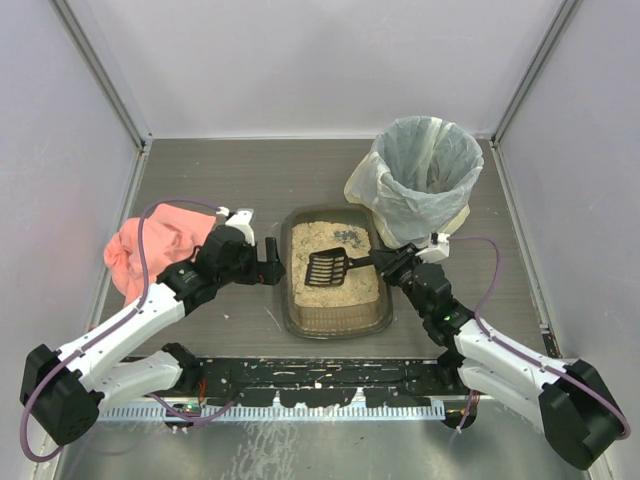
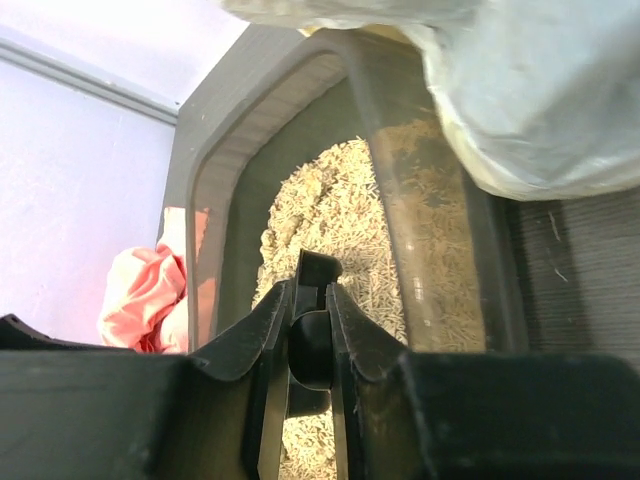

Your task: Clean the litter box

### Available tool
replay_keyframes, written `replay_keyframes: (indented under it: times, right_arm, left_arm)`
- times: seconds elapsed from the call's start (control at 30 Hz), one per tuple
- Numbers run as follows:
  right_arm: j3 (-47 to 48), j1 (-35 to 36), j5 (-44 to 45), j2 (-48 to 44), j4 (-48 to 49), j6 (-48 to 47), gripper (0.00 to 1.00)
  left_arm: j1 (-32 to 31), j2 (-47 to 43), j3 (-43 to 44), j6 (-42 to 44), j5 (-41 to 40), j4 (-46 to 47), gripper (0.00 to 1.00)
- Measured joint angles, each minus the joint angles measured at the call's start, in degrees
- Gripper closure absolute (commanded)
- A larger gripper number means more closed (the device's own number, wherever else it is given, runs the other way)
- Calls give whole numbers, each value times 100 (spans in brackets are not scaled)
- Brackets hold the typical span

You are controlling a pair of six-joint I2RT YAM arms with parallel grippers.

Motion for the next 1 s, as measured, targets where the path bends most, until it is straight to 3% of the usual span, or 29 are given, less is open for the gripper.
replay_keyframes:
  times: [0.13, 0.4, 0.7, 1.0]
  right_arm:
    - [345, 295, 153, 0, -245, -302, 99]
    - [1178, 901, 566, 76, -946, -883, 99]
    - [2535, 981, 1043, 50, -2463, -1445, 99]
    - [3475, 1075, 1622, 911, -3794, -1714, 99]
  left_arm:
    - [0, 0, 0, 0, 0, -2, 2]
    - [0, -2, 2, 22, -52, -39, 1]
    - [50, -101, 2, 24, -107, -74, 2]
    - [81, 142, 2, 81, 26, 118, 7]
